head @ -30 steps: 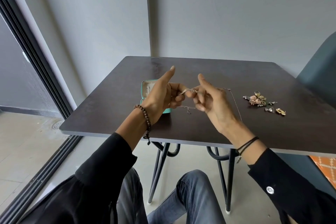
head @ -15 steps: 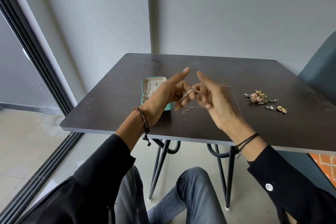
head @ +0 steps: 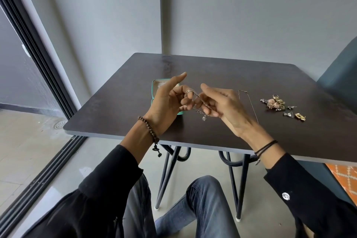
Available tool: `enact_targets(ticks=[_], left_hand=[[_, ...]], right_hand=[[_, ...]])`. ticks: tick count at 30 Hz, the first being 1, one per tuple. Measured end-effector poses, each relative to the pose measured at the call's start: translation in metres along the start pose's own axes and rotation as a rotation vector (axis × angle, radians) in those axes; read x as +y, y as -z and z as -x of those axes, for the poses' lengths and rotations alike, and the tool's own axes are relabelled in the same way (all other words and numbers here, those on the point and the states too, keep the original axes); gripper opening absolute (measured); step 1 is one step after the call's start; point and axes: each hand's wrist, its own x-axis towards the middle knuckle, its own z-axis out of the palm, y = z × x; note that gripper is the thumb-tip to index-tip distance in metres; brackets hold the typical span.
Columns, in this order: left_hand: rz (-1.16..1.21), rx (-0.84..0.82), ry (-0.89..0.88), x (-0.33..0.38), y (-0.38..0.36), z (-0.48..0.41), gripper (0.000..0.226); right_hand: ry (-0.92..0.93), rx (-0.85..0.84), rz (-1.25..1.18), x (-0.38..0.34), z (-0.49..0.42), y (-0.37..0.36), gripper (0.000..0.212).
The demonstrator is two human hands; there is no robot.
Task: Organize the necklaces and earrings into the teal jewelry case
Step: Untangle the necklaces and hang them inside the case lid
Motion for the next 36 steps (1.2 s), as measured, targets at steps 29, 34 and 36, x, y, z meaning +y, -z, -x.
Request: enact_targets(ticks=[29, 34, 36], left_hand=[[-0.134, 0.215, -0.12, 0.025, 0.066, -0.016, 0.022], [-0.203, 0.529, -0.138, 0.006, 0.092, -0.03, 0.017], [-0.332, 0.641, -0.102, -0.007, 0.105, -0.038, 0.016]], right_hand=[[0.04, -0.111, -0.017, -0.024, -0.075, -0.039, 0.018], [0.04, -0.086, 0.043, -0.028, -0.094, -0.041, 0.018], [0.035, -0.077, 0.049, -0.027, -0.1, -0.041, 0.018]])
